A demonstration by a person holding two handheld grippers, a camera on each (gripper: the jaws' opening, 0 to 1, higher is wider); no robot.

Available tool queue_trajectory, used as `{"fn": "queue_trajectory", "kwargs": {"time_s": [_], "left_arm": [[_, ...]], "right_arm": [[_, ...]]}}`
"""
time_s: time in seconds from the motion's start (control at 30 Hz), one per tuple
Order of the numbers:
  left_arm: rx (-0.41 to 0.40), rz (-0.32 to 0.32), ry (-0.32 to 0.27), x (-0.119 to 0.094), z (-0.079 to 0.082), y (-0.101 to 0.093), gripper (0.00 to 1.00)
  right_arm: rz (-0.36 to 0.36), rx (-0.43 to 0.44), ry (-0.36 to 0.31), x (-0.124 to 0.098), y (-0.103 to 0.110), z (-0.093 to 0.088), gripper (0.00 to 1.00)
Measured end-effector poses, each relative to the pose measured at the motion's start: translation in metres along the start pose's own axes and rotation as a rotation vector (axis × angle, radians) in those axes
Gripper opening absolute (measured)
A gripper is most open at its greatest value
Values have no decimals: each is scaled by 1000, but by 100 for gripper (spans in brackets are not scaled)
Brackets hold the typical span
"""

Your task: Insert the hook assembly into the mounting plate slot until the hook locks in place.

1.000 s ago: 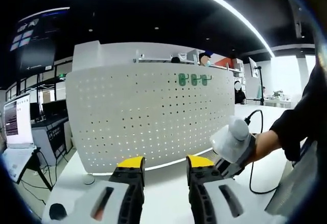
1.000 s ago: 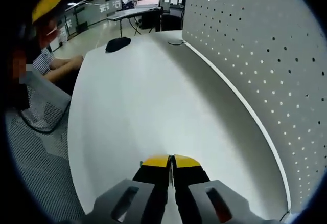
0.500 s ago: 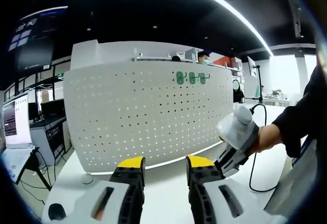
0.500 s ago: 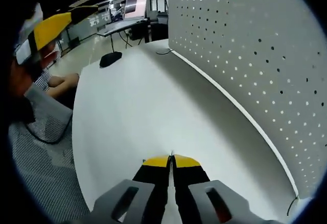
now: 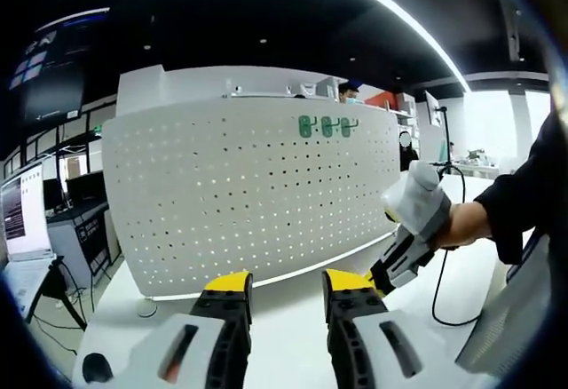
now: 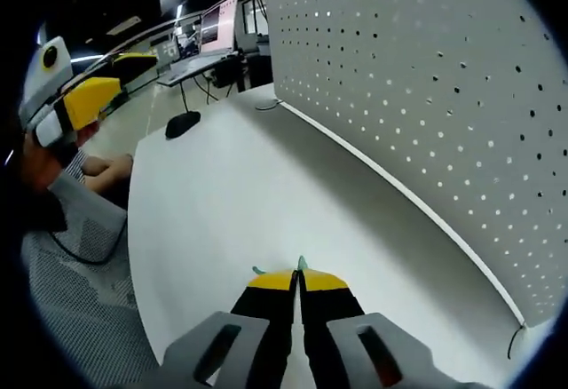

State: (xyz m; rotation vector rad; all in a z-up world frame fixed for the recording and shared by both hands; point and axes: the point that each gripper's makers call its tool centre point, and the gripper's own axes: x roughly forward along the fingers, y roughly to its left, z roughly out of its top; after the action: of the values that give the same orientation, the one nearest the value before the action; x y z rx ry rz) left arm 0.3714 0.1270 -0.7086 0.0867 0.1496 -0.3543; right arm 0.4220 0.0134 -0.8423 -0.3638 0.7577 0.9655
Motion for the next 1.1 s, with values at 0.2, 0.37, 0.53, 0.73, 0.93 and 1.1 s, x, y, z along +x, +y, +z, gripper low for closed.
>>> {"fn": "queue_trajectory", "kwargs": {"time_s": [0.2,0.37,0.53,0.73,0.93,1.1], "left_arm": [[15,-56,38,6,-8,-15,34],[44,-130,91,14,-21,-36,35],[64,-187,138,22,-33,-53,36],[91,-241,217,39,-51,-67,34],[126,-274,266,60,-69,-78,33],[143,-294,289,68,-77,-82,30]], "right_arm": [[-4,4,-35,-10,-2,13,0],[-8,4,-62,-19,-2,22,0],[-9,0,-83,-25,-1,29,0],[-7,-9,-101,-31,1,36,0],[-4,-17,-103,-35,4,38,0],[-3,-24,-105,-37,6,40,0]]}}
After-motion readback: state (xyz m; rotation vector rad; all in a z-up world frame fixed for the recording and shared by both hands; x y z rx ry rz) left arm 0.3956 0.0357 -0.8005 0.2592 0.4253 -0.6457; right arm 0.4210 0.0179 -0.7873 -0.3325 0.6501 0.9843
